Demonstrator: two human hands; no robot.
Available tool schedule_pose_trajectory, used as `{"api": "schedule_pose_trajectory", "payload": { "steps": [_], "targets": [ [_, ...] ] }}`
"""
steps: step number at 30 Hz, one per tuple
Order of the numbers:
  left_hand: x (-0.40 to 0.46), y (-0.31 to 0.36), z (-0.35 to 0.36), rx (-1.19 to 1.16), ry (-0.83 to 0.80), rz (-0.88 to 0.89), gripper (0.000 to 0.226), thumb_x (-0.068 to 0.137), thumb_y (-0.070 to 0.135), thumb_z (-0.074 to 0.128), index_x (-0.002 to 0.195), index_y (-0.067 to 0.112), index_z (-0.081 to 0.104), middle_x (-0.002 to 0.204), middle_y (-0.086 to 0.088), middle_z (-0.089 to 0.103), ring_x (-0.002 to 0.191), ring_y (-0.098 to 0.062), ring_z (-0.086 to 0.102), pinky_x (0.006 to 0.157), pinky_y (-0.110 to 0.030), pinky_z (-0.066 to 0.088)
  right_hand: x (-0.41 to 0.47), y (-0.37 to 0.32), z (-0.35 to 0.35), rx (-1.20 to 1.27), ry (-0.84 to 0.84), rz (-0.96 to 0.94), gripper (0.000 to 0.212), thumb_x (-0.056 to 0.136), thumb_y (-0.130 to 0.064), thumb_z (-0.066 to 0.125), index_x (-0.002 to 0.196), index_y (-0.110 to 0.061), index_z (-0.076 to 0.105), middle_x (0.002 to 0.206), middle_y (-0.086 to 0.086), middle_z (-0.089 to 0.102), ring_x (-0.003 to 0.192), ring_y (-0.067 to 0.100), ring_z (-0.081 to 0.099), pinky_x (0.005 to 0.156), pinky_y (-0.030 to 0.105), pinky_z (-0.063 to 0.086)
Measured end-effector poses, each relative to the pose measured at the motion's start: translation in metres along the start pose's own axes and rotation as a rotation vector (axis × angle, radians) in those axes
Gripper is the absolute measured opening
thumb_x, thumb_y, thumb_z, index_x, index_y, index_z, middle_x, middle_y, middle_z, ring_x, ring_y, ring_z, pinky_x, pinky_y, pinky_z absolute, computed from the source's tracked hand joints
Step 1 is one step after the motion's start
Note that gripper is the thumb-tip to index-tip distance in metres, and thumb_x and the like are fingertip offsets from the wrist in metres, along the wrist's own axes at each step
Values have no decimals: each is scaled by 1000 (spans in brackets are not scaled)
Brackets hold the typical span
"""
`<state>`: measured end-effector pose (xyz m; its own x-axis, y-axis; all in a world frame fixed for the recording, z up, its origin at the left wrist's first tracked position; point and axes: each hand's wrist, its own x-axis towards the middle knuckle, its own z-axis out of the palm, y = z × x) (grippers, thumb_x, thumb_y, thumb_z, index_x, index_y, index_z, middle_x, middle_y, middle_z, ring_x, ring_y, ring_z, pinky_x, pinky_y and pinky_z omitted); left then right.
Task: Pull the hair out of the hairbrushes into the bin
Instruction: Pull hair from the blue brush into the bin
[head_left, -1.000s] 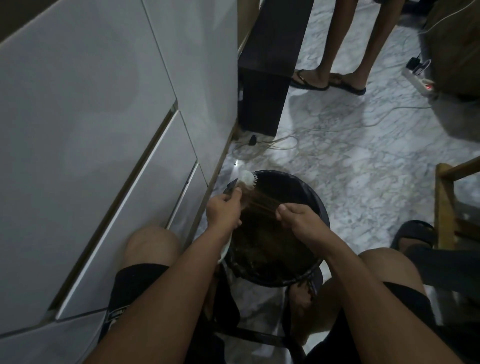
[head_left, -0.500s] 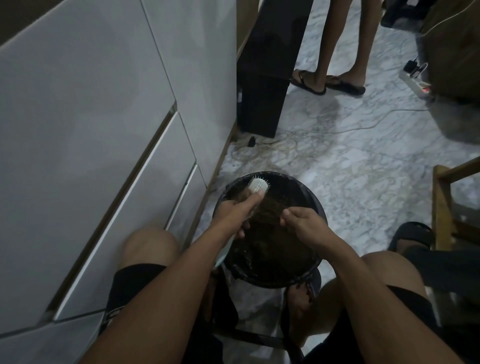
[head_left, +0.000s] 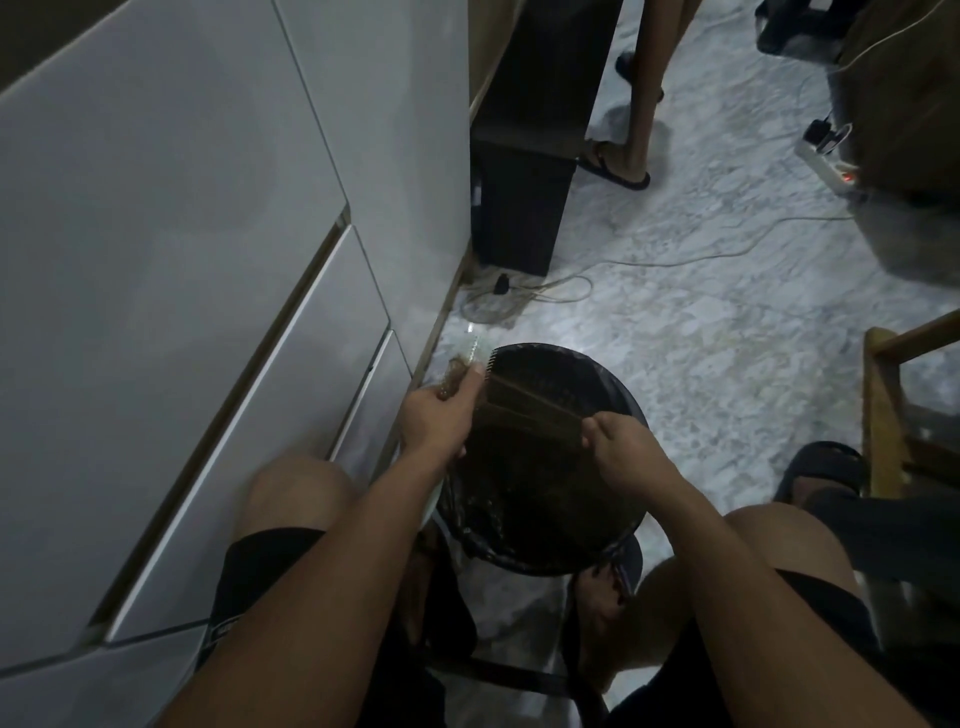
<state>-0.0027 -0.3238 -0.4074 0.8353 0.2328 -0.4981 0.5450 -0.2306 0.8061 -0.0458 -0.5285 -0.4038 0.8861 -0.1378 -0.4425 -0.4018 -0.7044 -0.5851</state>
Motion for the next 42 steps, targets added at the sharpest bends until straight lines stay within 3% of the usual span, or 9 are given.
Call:
{"api": "schedule_pose_trajectory", "payload": {
  "steps": [4,9,14,19,22,26,32,36,42],
  "targets": [
    [-5,4,2,61,-60,38,47,81,59,69,62,17,61,55,-4,57,41,-17,52,32,-16,36,0,4,10,-42,-6,26,8,93,-27,53,90,-21,58,92,3,66,90,24,61,82,43,52],
    [-14,-5,12,249,-144,174,63,71,78,61,81,17,73,71,-1,71,65,-23,69,61,-32,56,-4,-12,25,247,-88,-132,81,69,-20,81,141,-16,43,137,-3,53,125,14,51,105,30,41],
    [-22,-5,19,293,-181,232,54,82,71,55,72,20,67,76,1,70,76,-21,68,67,-33,51,-9,-25,31,468,-3,-237,56,73,-8,78,123,-20,59,105,-8,72,95,-1,67,81,10,49],
    [-17,-5,17,298,-128,233,47,89,61,55,63,21,55,71,4,61,74,-20,62,63,-30,43,-9,-28,31,314,11,-229,9,90,-14,62,92,-15,71,83,-5,70,75,1,63,65,8,44],
    [-8,-7,14,242,-111,174,51,85,67,53,68,20,61,74,-2,66,73,-28,67,68,-39,57,-11,-28,27,249,-12,-230,24,98,-17,49,77,-18,62,70,-7,59,66,5,54,61,18,41],
    [0,-3,8,58,-103,9,49,87,62,56,92,15,71,77,-8,64,62,-21,58,44,-25,45,-8,-20,19,201,-45,-232,30,99,-22,46,70,-19,54,63,-4,53,59,13,49,59,30,41],
    [1,-9,7,74,-105,-6,50,88,60,57,95,13,72,76,-8,63,60,-20,57,39,-20,40,-3,-10,14,143,63,-132,32,98,-24,45,68,-24,55,67,-3,58,64,16,53,60,30,41],
    [0,-4,8,29,-219,-84,42,91,47,54,86,8,67,64,-10,59,48,-22,53,49,-30,42,-2,-4,15,207,127,-93,9,89,-23,63,96,-27,68,104,-2,65,93,13,61,84,28,48],
    [-11,-8,19,100,-352,-71,28,92,36,52,80,12,61,66,-12,61,45,-25,54,53,-34,44,-10,-11,24,390,145,-228,52,78,-25,78,125,-33,57,114,-8,63,100,6,64,85,22,51]
  ]
}}
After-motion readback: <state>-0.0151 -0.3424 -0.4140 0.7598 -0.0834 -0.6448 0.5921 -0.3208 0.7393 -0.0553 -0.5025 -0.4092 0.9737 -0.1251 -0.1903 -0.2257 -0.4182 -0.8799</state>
